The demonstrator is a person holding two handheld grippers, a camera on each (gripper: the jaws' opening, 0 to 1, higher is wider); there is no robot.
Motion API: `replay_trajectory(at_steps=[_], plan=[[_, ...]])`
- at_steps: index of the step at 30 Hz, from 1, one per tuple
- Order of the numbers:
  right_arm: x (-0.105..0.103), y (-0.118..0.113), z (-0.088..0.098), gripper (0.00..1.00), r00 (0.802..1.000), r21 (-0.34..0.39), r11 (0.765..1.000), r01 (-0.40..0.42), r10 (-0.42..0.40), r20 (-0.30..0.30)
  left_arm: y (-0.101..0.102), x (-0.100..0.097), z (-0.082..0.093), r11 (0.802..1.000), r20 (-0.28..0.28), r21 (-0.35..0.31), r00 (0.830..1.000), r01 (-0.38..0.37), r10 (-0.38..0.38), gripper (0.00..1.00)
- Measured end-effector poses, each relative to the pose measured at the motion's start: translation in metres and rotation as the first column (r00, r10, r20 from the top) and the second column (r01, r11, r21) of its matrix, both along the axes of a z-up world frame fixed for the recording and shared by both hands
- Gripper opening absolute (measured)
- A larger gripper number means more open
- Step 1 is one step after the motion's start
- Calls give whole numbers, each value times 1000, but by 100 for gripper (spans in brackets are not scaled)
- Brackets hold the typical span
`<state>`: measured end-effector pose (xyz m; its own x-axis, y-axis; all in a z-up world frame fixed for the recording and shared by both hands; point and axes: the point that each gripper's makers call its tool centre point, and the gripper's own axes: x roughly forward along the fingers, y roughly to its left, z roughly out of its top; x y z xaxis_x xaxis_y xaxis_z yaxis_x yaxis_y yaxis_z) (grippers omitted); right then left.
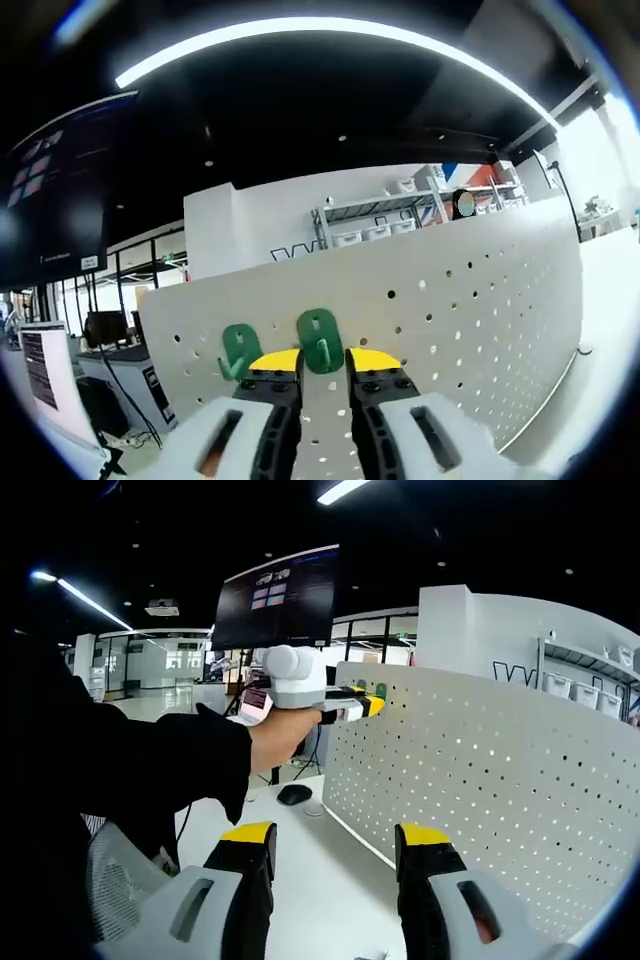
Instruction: Insert the hook assembly into the mounting plate slot until the hook locks in place.
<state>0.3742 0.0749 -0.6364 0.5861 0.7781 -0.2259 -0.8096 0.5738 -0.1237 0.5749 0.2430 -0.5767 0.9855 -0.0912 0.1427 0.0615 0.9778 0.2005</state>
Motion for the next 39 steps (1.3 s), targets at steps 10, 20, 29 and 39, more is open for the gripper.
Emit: replay_trajectory(at_steps=[10, 20, 29, 39], plan=[[-3, -5, 4, 45, 1000, 7, 1000, 15, -15, 17, -6, -17, 2, 1000, 1, 7, 1000, 21, -21, 23], [-7, -9, 6, 45, 999, 9, 1000, 29, -29, 28, -3, -42, 1, 999, -8, -17, 999, 37, -37, 29], [-6, -25, 12, 44, 996, 17, 997, 72, -72, 49, -11, -71, 5, 997, -21, -18, 997, 78, -79, 33], [2, -60, 17, 44, 985, 23, 987, 159, -160, 65, -30, -113, 11, 989, -12, 4, 989, 147, -147, 35]])
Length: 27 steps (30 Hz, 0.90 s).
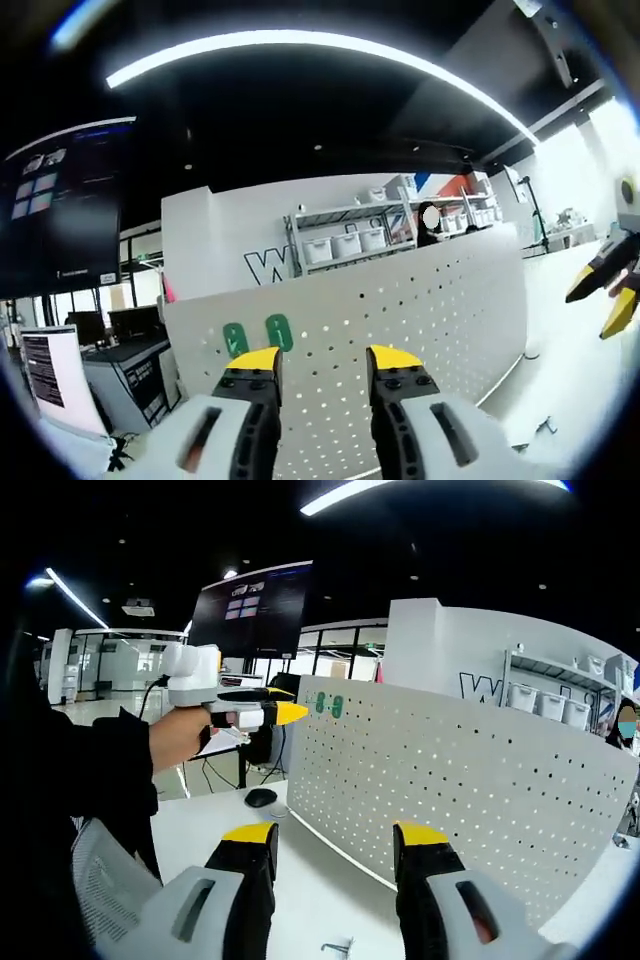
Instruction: Insert the hook assembly into the mounting plate slot until the hook locks in place.
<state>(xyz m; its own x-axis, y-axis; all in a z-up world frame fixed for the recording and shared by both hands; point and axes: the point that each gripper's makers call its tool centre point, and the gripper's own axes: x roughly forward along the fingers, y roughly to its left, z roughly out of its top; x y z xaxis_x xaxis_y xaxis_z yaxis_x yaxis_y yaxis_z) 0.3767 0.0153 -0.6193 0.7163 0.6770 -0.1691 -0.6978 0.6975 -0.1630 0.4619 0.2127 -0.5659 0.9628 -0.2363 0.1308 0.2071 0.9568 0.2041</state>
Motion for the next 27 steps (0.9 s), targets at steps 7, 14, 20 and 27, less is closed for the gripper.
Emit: replay_trajectory(at_steps=[7, 14, 20, 27], plan=[[2, -10, -2, 43, 999, -1, 999, 33, -33, -1, -12, -27, -8, 999, -9, -19, 999, 43, -43, 36], [3, -18, -15, 43, 998, -5, 998, 58, -58, -21, -22, -54, -24, 997, -38, -14, 996, 79, -80, 37], [5, -24, -28, 42, 996, -20, 997, 76, -77, -43, -32, -81, -48, 992, -82, -38, 989, 117, -119, 37], [8, -28, -48, 41, 993, -49, 995, 86, -89, -79, -41, -105, -71, 987, -118, -69, 981, 147, -155, 37]])
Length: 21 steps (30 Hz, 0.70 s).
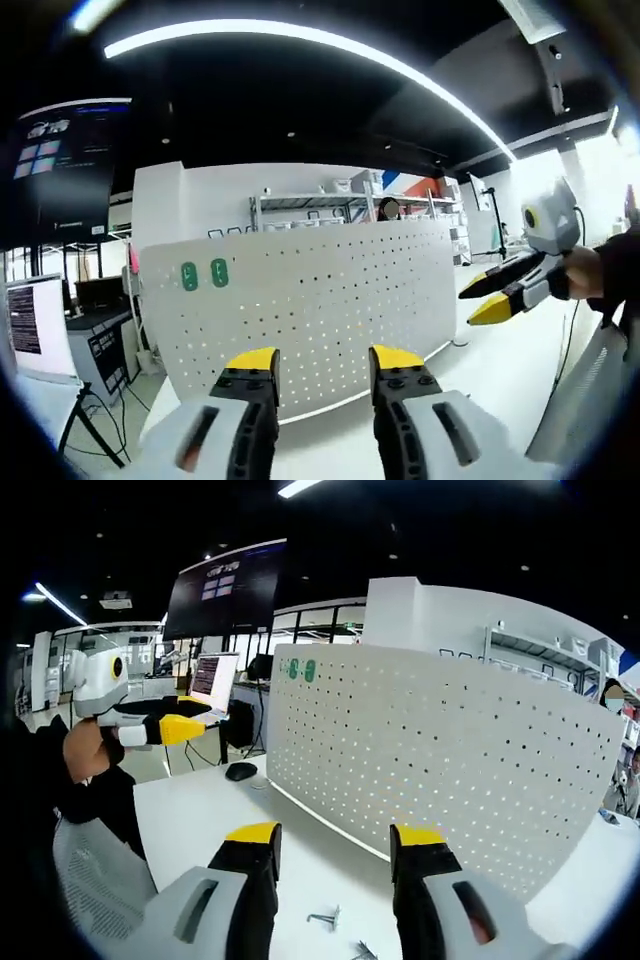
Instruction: Insert the hook assembly into the mounting plate slot until the hook locks in place.
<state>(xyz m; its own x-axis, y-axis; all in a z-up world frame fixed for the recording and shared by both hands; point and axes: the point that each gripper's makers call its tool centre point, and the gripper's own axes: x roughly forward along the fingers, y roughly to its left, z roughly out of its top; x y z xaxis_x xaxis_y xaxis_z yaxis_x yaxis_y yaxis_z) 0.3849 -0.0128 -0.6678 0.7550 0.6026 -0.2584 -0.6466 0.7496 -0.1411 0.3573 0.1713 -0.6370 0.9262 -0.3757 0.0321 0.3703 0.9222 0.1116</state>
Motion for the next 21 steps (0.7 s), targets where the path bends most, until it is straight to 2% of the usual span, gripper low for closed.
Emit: replay_trajectory(at_steps=[11, 21], plan=[[7, -4, -30, 39, 998, -37, 999, 5, -7, -55, -7, -14, -21, 1000, -37, 11, 999, 12, -11, 37], [12, -13, -71, 36, 991, -80, 997, 13, -24, -134, -20, -18, -38, 999, -58, 29, 997, 42, -41, 37]])
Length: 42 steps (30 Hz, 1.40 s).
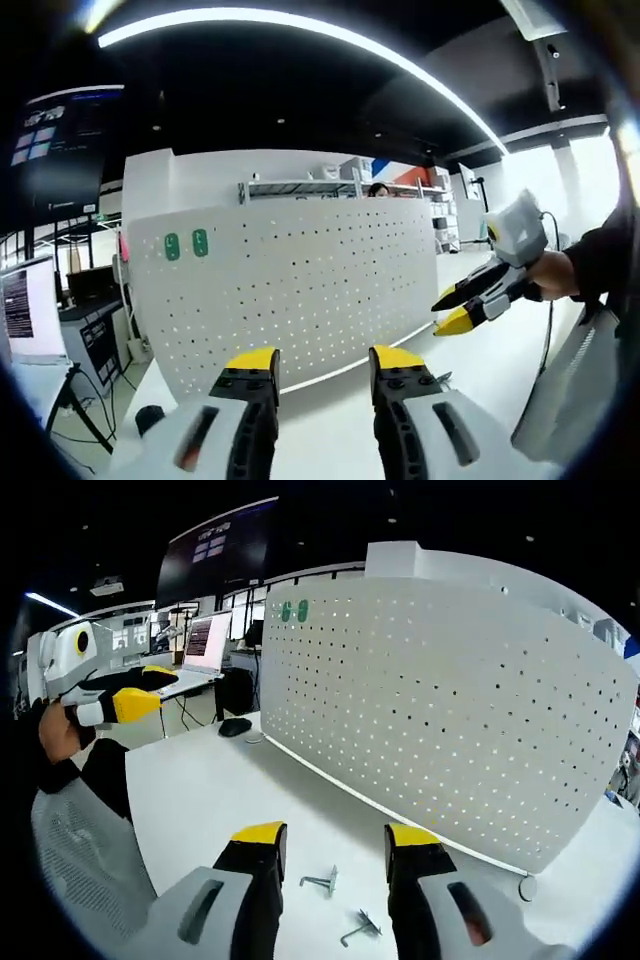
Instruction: Insert the hook assembly into the mounting plate slot until the hook locks in place.
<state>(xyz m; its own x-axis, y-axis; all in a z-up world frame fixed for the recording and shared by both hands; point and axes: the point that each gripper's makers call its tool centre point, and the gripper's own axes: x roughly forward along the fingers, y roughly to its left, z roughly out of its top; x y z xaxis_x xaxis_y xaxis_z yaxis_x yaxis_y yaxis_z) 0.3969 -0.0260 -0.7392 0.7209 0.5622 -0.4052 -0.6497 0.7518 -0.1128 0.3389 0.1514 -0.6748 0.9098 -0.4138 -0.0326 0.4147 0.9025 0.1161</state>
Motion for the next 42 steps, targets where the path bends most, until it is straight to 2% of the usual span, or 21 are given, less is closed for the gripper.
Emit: replay_trajectory(at_steps=[9, 17, 21, 34, 42], plan=[[3, 0, -24, 34, 999, -8, 1000, 1, -2, -46, -7, 1, -9, 999, -21, 24, 999, 25, -25, 37], [3, 3, -44, 31, 996, -46, 999, -11, 7, -83, -6, 0, -9, 999, -24, 8, 999, 31, -31, 36], [1, 2, -56, 29, 995, -79, 997, -22, 15, -98, -10, -1, -9, 999, -22, 22, 999, 50, -49, 36], [8, 4, -100, 20, 979, -136, 989, -57, 29, -203, -14, 1, -14, 997, -39, 32, 997, 73, -72, 35], [11, 6, -119, 14, 970, -171, 982, -82, 39, -241, -13, 2, -17, 997, -49, 34, 996, 70, -69, 34]])
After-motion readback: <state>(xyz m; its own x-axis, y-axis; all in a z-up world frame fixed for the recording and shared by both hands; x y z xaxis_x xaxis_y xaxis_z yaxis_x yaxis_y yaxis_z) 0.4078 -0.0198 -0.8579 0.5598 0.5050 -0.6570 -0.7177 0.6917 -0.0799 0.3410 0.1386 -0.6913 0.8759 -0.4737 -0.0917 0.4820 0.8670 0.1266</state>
